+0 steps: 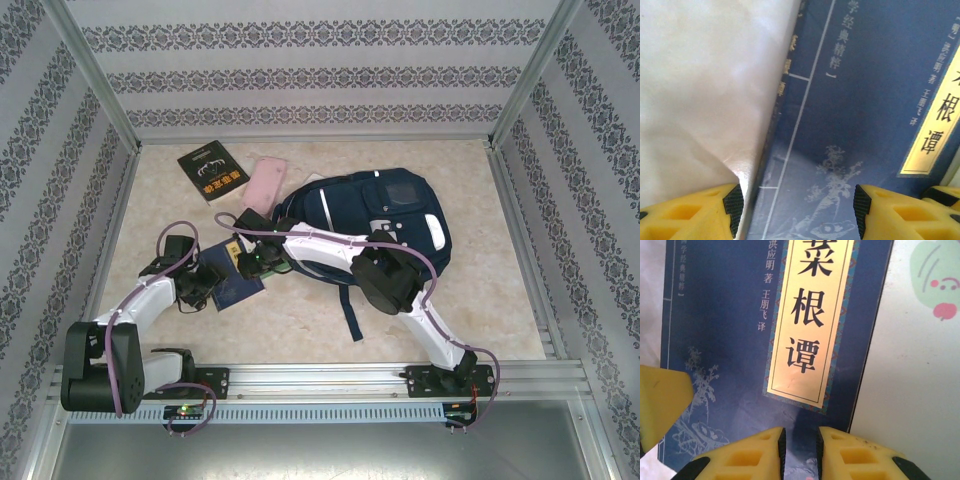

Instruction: Pack the student bag

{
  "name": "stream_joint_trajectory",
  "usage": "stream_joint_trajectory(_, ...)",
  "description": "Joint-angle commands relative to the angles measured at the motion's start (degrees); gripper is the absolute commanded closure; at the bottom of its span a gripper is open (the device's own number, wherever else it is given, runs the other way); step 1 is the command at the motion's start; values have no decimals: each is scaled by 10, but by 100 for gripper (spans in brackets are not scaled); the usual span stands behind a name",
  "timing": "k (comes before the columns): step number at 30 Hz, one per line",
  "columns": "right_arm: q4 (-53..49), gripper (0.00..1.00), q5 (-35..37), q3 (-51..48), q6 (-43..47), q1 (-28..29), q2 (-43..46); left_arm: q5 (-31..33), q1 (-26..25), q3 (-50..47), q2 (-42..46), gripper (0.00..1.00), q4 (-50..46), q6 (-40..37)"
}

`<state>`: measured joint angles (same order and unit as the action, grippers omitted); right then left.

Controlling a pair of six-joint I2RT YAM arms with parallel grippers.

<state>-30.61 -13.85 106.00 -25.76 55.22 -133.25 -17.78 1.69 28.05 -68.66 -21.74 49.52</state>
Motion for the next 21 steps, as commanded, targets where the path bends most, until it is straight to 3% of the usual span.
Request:
stream_joint_trajectory(1,-7,74,-37,-9,-9,0,-20,-144,-9,-34,20,38,168,29)
stream_joint_trajectory(8,-2,74,-56,-9,-18,-8,-16,-183,-8,-37,131,41,220,66)
stream_joint_trajectory(14,-2,74,-59,-9,-21,-12,-17,-174,-8,-36,106,44,208,49)
stream_joint_trajectory(21,-6,71,-47,-14,-20,-16,-5,-94,-8,7,74,45,61,-17)
